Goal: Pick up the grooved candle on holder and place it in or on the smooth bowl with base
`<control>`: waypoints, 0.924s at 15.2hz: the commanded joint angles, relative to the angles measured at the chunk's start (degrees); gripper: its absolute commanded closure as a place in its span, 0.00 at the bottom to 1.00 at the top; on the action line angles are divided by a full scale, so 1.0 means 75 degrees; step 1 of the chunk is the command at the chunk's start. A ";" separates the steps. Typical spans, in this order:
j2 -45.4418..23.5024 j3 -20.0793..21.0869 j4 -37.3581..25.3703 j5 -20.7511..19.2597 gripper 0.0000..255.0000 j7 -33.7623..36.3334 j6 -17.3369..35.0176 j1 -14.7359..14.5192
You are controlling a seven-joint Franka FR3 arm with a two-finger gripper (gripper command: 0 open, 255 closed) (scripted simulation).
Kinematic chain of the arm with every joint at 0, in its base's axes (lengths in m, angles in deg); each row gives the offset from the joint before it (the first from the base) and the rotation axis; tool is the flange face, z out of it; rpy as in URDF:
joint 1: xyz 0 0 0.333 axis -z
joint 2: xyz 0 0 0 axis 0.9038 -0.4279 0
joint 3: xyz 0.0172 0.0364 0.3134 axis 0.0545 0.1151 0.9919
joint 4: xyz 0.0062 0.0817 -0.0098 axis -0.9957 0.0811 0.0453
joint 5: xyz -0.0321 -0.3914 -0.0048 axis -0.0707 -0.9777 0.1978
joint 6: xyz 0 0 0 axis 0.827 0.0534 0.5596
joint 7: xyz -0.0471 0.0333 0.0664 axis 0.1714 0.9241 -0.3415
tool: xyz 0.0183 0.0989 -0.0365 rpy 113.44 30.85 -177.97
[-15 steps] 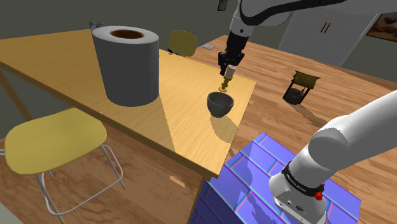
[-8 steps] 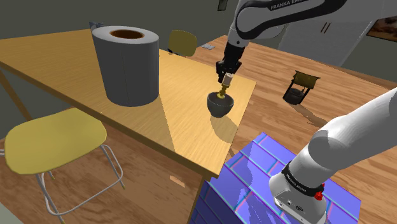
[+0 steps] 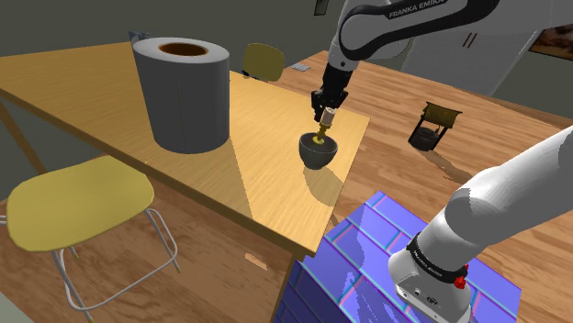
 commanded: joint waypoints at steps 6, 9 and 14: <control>0.0000 0.0000 0.0000 0.0000 0.00 0.0000 0.0001 0.0000; 0.0268 -0.0034 -0.0534 -0.0007 0.00 -0.0004 -0.0802 0.0010; 0.0322 -0.0043 -0.0688 -0.0010 0.00 -0.0005 -0.1010 0.0012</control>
